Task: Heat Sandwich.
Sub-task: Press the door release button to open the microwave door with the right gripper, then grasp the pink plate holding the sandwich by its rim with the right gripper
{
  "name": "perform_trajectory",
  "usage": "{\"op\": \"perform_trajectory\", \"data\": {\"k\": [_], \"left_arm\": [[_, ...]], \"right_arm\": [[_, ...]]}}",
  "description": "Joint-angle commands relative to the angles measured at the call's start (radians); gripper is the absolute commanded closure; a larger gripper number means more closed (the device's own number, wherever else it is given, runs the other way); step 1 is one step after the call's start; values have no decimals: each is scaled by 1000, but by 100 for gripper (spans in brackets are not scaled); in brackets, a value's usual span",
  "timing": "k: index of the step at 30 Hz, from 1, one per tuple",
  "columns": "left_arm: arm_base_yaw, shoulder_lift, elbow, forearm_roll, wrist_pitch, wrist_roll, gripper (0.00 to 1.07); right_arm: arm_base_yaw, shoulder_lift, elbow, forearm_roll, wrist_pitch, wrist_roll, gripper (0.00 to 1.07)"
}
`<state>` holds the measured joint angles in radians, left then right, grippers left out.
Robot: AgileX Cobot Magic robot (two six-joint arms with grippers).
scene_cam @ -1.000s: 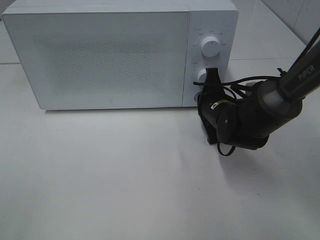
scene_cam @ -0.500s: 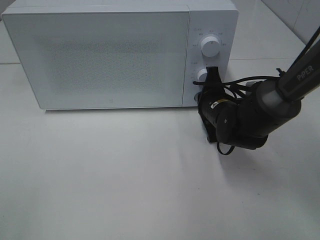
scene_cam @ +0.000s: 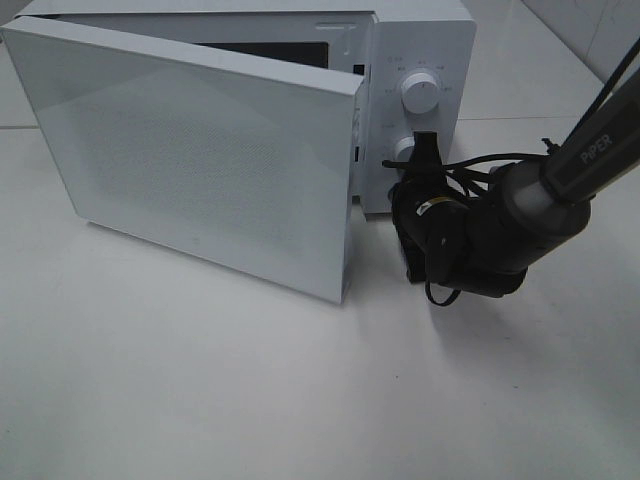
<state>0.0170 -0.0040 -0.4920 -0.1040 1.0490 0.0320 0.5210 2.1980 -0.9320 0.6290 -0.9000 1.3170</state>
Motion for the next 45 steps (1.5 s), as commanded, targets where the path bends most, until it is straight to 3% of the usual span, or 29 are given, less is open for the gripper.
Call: {"op": "perform_trajectory", "data": {"k": [1, 23, 45], "left_arm": [[-5, -17, 1, -6, -15, -3, 23], [-5, -17, 1, -6, -15, -3, 23], [-5, -17, 1, -6, -15, -3, 23]], "right_arm": [[-32, 10, -76, -54, -164, 13, 107], [-32, 8, -74, -64, -142, 27, 107], [-29, -195, 210, -126, -104, 27, 107]]}}
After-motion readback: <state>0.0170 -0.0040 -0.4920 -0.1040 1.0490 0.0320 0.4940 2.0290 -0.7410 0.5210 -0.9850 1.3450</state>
